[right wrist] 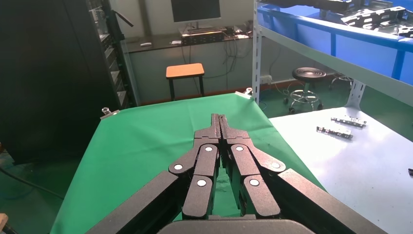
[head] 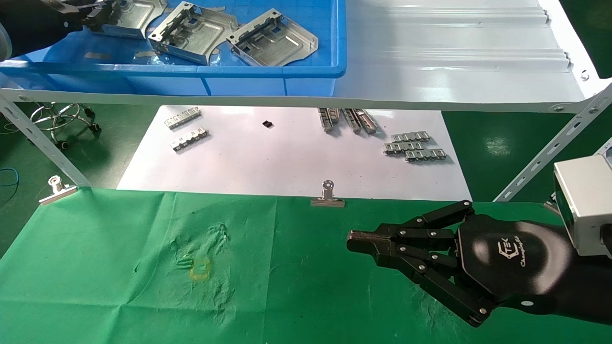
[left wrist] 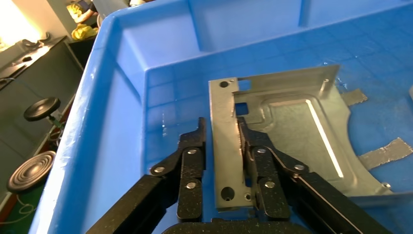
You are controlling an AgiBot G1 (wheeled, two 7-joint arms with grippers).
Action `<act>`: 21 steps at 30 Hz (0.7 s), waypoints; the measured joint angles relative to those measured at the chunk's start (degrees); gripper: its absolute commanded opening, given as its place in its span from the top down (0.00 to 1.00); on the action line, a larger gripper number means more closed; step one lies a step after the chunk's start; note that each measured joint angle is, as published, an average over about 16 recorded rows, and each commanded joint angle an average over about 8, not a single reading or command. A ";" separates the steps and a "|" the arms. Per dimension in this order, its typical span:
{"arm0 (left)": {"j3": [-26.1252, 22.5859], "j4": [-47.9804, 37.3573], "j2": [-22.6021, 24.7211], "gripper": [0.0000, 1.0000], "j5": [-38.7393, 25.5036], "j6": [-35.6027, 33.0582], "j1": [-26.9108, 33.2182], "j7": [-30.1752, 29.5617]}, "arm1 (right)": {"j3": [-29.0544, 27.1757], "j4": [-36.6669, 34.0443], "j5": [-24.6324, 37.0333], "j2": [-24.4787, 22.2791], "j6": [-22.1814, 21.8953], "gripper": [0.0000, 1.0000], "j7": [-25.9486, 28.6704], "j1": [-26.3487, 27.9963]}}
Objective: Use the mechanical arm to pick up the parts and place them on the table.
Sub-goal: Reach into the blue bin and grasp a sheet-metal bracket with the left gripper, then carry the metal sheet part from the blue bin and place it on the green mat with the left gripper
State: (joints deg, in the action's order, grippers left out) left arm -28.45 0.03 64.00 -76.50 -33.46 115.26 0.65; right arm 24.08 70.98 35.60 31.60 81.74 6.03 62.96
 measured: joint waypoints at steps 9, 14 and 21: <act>0.66 0.55 -0.57 1.00 0.96 -1.27 0.42 -0.04 | 0.00 0.00 0.00 0.00 0.00 1.00 0.00 0.00; 1.53 1.54 -1.61 1.00 2.24 -4.49 0.84 0.42 | 0.00 0.00 0.00 0.00 0.00 1.00 0.00 0.00; 3.21 4.10 -4.89 1.00 4.97 -16.22 0.69 3.03 | 0.00 0.00 0.00 0.00 0.00 1.00 0.00 0.00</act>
State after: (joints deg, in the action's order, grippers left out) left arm -25.24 4.13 59.11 -71.53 -49.68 115.95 3.68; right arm 24.08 70.98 35.60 31.60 81.74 6.03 62.96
